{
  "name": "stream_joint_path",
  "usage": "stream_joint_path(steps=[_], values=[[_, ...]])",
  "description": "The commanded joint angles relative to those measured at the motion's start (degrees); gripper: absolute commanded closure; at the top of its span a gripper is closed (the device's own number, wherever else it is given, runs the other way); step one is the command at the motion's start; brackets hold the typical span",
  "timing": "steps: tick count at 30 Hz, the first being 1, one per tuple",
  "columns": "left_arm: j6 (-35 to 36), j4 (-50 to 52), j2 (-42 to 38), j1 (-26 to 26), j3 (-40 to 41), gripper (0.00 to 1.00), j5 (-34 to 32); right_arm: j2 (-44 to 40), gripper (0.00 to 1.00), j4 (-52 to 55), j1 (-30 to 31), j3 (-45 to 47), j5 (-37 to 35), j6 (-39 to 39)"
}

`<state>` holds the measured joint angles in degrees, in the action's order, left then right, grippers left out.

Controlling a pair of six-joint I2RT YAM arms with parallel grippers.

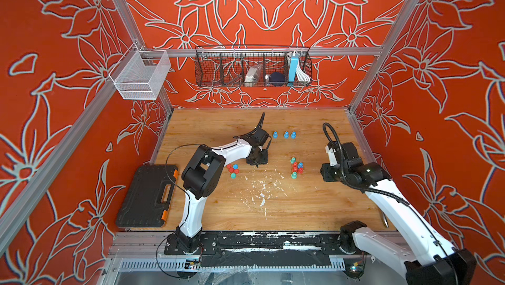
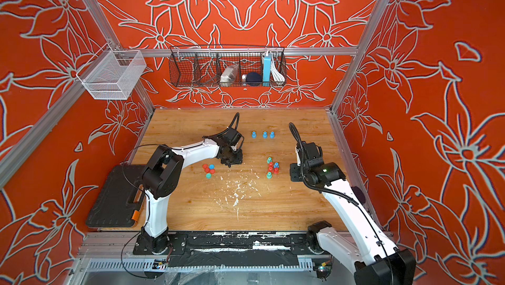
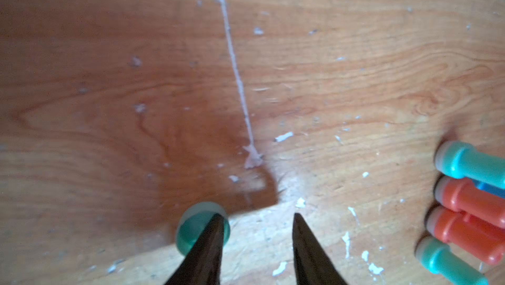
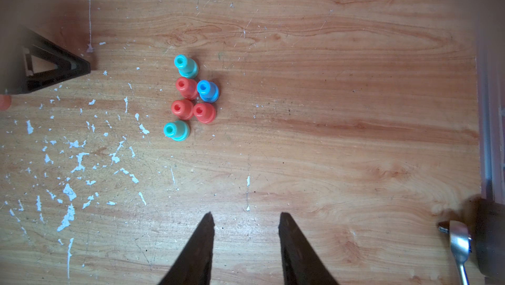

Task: Close the stamp cap
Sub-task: Move the cover to the center of the board.

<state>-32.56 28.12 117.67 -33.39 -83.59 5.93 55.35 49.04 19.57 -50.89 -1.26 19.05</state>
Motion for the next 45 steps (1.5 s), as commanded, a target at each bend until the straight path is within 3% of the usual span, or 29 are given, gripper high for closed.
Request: stream_joint_path(steps=[1,13,20,25,36,42,45], values=[[-1.02,3.05,1.60,-0.67,-2.89,0.57,0.22,-1.03,0.58,-0.26,0.47,0.84,-0.50,1.16],[0.12,5.52,-0.71,-0.80,-5.26,0.57,-0.40,-1.30,0.58,-0.34,0.47,0.88,-0.55,1.17],[3.91,8.39,-6.31,-0.63,-4.48,0.57,-1.52,-0.86,0.58,-0.09,0.44,0.86,-0.58,1.08],[7.16,9.44,-15.49,2.45,1.24,0.57,-1.21,0.04,0.58,0.05,0.47,0.80,-0.33,0.99],[15.28,13.45,-39.62,14.82,17.77,0.57,-1.23,6.40,0.58,0.18,0.55,-1.36,0.62,-0.10],[15.70,10.57,-44.75,17.16,26.95,0.57,-1.26,13.40,0.58,1.44,0.88,-6.95,1.26,-1.37],[15.40,10.08,-45.82,17.74,26.90,0.57,1.39,16.85,0.58,2.07,1.57,-10.96,0.94,-1.89]])
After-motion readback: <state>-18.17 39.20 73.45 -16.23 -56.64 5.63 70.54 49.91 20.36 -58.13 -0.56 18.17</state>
